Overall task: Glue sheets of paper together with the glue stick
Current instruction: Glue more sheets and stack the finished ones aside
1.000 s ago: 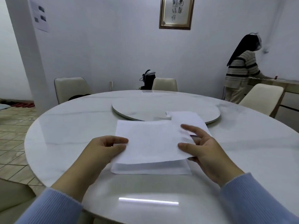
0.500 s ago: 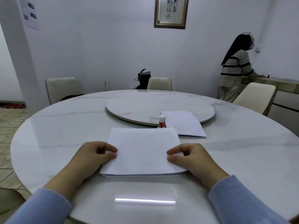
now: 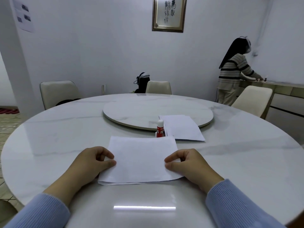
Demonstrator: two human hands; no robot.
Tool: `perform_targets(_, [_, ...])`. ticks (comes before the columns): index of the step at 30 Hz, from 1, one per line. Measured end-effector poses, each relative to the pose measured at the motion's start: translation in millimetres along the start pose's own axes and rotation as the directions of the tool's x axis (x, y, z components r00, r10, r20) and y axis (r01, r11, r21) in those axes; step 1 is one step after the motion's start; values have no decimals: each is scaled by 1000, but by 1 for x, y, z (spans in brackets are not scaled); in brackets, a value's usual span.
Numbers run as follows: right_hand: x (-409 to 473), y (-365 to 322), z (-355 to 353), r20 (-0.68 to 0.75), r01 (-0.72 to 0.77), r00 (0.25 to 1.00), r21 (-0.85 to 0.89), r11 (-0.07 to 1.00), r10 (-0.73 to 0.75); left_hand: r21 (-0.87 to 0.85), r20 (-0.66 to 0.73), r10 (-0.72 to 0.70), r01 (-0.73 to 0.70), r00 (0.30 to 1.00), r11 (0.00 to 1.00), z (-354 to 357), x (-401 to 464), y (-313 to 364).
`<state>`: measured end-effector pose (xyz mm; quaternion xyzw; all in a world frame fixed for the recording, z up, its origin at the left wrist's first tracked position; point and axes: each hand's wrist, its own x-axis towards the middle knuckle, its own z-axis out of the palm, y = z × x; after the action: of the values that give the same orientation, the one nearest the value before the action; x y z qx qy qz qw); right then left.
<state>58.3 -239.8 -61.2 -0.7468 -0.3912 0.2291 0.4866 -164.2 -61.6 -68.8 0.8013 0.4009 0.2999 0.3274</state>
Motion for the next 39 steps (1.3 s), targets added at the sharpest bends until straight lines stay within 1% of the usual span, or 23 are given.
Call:
perform_targets(4, [1,0,0,0,-6,1000,-27,1000,6,20,12,26,-26,1000,999,0,2,-2])
perform_targets(10, [2,2,-2,27,19,999,-43,999,-18,-31,63,-7,9,998,999,-2,3,-4])
perform_targets(14, [1,4,-3,31,37,999,-45,998,-36,-45,66,-2,5,998,999,-2,1,-4])
perform_targets(25, [2,5,-4,58,65,996,-54,996,-62,30,70,35,-38,997,999,-2,-1,1])
perform_targets(39, [-1,3,-5,65,81,995,-111,991,-74,60,85,70,-75,994,995,-3,-6,1])
